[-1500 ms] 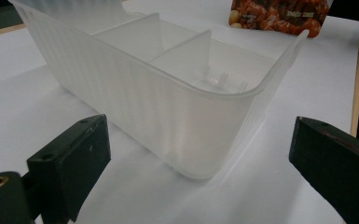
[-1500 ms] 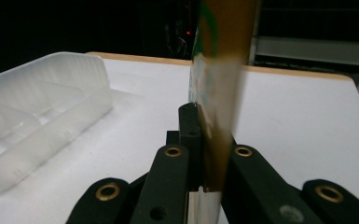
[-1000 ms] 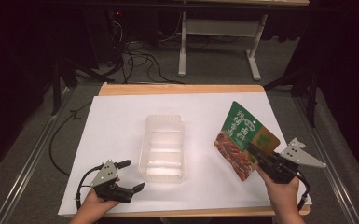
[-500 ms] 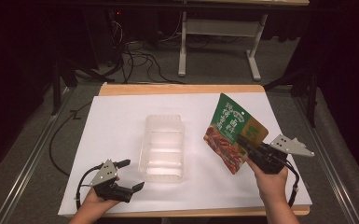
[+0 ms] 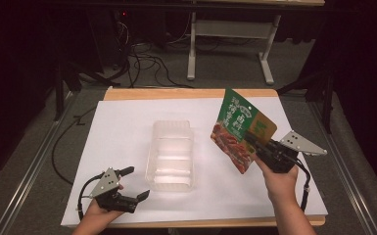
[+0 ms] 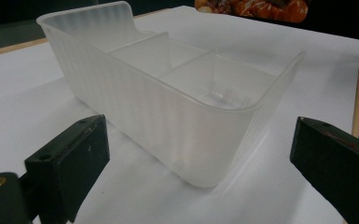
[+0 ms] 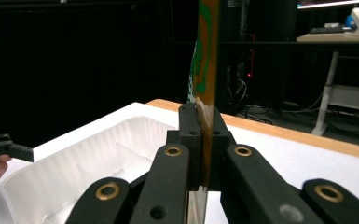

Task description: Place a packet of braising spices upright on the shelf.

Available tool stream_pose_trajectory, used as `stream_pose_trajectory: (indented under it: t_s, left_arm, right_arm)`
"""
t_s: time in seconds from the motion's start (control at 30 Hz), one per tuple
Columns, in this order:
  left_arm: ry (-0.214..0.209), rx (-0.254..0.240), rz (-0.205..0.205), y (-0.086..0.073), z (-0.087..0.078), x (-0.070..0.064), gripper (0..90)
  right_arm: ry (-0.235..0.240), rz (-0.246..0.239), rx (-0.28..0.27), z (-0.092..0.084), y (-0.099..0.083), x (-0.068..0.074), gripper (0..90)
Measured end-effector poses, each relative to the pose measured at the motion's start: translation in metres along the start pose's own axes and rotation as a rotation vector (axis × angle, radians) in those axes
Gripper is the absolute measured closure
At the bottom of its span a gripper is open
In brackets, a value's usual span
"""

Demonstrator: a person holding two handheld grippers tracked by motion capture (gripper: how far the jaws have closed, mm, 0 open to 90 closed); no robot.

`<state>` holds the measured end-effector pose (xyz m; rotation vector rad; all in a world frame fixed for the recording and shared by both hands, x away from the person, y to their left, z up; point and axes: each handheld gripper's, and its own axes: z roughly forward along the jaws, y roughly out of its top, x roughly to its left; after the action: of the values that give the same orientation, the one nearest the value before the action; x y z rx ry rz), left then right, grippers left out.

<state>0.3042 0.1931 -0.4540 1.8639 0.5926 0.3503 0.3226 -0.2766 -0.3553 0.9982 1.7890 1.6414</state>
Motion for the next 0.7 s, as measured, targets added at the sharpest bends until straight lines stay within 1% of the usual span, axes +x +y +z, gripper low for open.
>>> stream_pose_trajectory:
  t_s: [0.13, 0.23, 0.37, 0.4, 0.5, 0.6, 0.7]
  left_arm:
    - [0.003, 0.005, -0.003, 0.0, 0.001, 0.001, 5.3]
    - [0.007, 0.008, 0.0, 0.0, 0.001, 0.0, 5.3]
    - [0.003, 0.015, 0.004, 0.0, 0.001, 0.0, 5.3]
    - [0.0, 0.014, 0.002, 0.0, 0.002, 0.0, 5.4]
    - [0.002, 0.017, 0.014, 0.0, 0.001, -0.001, 5.4]
    - [0.004, 0.007, 0.006, 0.0, 0.0, 0.0, 5.4]
    - [0.002, 0.017, 0.013, 0.0, 0.001, 0.0, 5.4]
  right_arm:
    - [0.038, -0.012, -0.004, 0.01, 0.003, 0.0, 90.0]
    - [0.051, -0.015, -0.007, 0.018, 0.004, 0.001, 90.0]
    - [0.063, -0.023, -0.001, 0.03, 0.006, 0.005, 90.0]
    - [0.074, -0.022, 0.006, 0.034, 0.006, 0.007, 90.0]
    - [0.088, -0.03, 0.013, 0.043, 0.006, 0.01, 90.0]
    - [0.108, -0.038, 0.011, 0.053, 0.009, 0.015, 90.0]
    - [0.132, -0.041, 0.006, 0.061, 0.01, 0.021, 90.0]
